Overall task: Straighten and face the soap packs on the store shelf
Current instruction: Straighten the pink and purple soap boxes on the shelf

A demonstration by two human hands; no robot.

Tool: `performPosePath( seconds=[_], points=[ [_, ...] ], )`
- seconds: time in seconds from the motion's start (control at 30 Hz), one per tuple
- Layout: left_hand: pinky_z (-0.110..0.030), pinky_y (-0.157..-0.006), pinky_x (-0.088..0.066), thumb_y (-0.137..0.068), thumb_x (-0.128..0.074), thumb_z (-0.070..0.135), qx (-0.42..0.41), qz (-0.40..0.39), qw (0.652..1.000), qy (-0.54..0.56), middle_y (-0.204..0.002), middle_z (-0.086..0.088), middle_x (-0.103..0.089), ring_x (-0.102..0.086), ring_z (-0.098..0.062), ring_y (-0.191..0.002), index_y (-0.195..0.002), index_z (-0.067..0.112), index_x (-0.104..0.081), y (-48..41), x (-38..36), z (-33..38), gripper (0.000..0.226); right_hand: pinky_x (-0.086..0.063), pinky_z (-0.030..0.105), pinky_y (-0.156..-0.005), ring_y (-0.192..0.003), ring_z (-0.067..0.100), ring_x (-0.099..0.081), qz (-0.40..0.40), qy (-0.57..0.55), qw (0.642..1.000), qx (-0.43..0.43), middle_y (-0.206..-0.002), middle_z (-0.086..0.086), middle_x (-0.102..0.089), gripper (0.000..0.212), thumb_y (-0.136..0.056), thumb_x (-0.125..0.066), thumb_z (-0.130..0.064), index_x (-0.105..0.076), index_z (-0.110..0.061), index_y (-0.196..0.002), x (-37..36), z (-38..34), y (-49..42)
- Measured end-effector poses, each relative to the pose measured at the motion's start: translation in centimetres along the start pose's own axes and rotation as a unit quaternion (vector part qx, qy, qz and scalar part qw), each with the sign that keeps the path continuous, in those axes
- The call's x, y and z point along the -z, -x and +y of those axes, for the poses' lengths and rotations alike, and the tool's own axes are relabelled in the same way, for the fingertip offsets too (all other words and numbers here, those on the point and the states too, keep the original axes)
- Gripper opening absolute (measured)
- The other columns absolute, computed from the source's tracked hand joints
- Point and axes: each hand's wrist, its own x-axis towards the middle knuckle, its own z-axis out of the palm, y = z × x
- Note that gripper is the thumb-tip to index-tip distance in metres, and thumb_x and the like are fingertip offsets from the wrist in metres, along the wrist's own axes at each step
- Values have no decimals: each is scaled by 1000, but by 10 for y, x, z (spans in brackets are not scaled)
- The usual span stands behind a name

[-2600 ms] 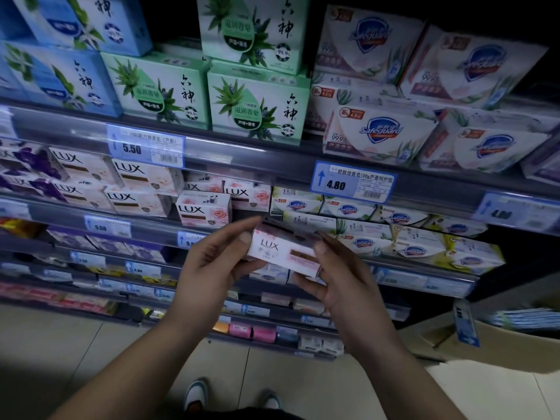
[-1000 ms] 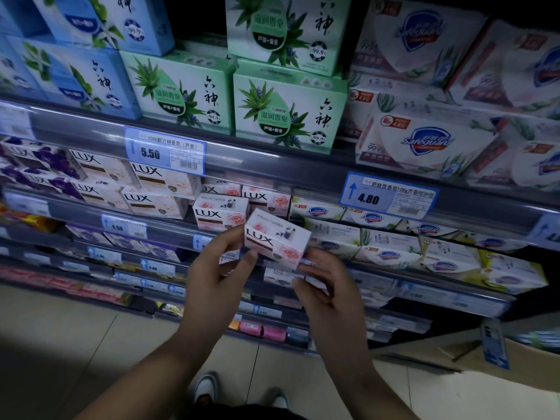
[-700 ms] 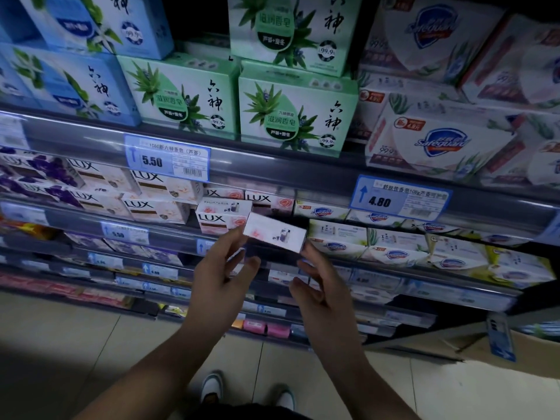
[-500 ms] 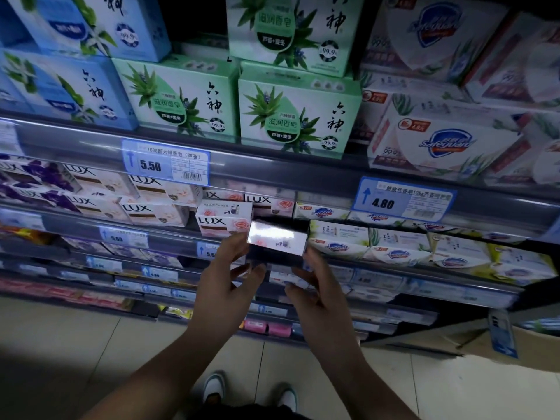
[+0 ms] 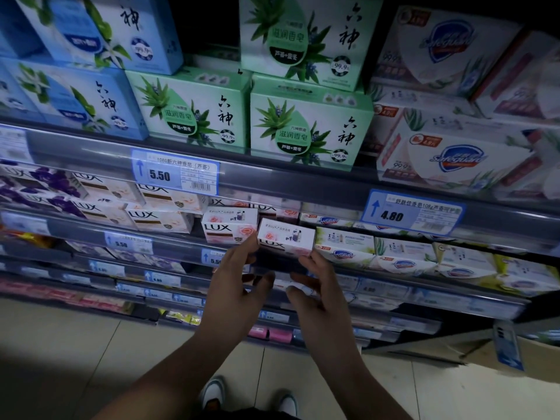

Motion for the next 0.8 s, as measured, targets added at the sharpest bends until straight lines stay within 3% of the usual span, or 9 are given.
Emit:
performPosePath(
  seconds=[0.07,0.17,0.27,0.33,0.4,0.5,0.57,0.63,0.8],
  points=[
    [-2,-85,-46,-94,-69,8,4,-4,1000,5,-128,21,-51,-47,20,-117,-147,23,-48,0,1,0,60,-51,9,-82,-122,-4,-57,7,-5,1000,4,-142,-29,-48,63,-99,-60,-4,-37,-37,-148,-1,0,0],
    [-4,-84,-48,-95,-68,11,14,-15,1000,14,-130,19,-54,-49,17,-119,-146,28,-49,0,7,0,57,-53,15,-82,-115,-2,-62,29,1,1000,10,-138,-27,-52,59,-98,-60,-3,-42,-47,-132,-4,-2,1],
    [-14,-86,-52,-94,-70,15,30,-14,999,34,-128,16,-60,-57,6,-117,-139,31,-54,0,17,-1,50,-52,15,-77,-109,-2,-64,43,15,999,10,-128,-29,-56,48,-97,-59,-4,-49,-37,-129,-9,-2,1],
    [-21,-80,-55,-94,-69,11,47,12,998,50,-120,7,-66,-66,-1,-104,-129,28,-58,2,26,-4,40,-51,11,-74,-106,-3,-64,38,24,999,10,-117,-34,-58,40,-97,-59,-5,-53,-33,-125,-13,-3,1],
    [-17,-69,-53,-94,-67,8,52,64,995,58,-106,1,-68,-68,-2,-90,-119,26,-58,1,36,-9,31,-53,13,-74,-104,-4,-65,28,35,999,8,-112,-35,-59,36,-98,-59,-5,-56,-33,-121,-19,-6,1],
    [-24,-75,-56,-95,-65,6,72,104,990,63,-117,-4,-60,-65,-8,-102,-129,27,-53,-4,52,-17,41,-53,12,-73,-100,-7,-64,-2,46,999,4,-111,-24,-64,32,-99,-60,-9,-60,-32,-121,-33,-13,-1],
    [-35,-84,-57,-97,-65,11,72,91,992,40,-130,-3,-55,-61,-17,-114,-140,25,-47,-11,59,-19,49,-50,6,-73,-99,-12,-62,-28,59,998,4,-113,-23,-63,34,-100,-60,-12,-58,-31,-127,-45,-19,-5],
    [-36,-86,-57,-97,-65,13,57,76,995,21,-133,2,-55,-61,-15,-115,-138,28,-48,-20,63,-18,47,-50,6,-72,-96,-12,-62,-38,62,997,4,-110,-19,-65,36,-99,-60,-13,-55,-31,-130,-55,-25,-9],
    [-45,-82,-58,-95,-69,26,55,41,998,-5,-114,-1,-67,-67,-17,-98,-123,21,-62,-45,72,-22,29,-54,14,-71,-90,-6,-65,-16,70,997,8,-100,-13,-67,30,-98,-63,-15,-56,-30,-124,-68,-31,-10]
  ],
)
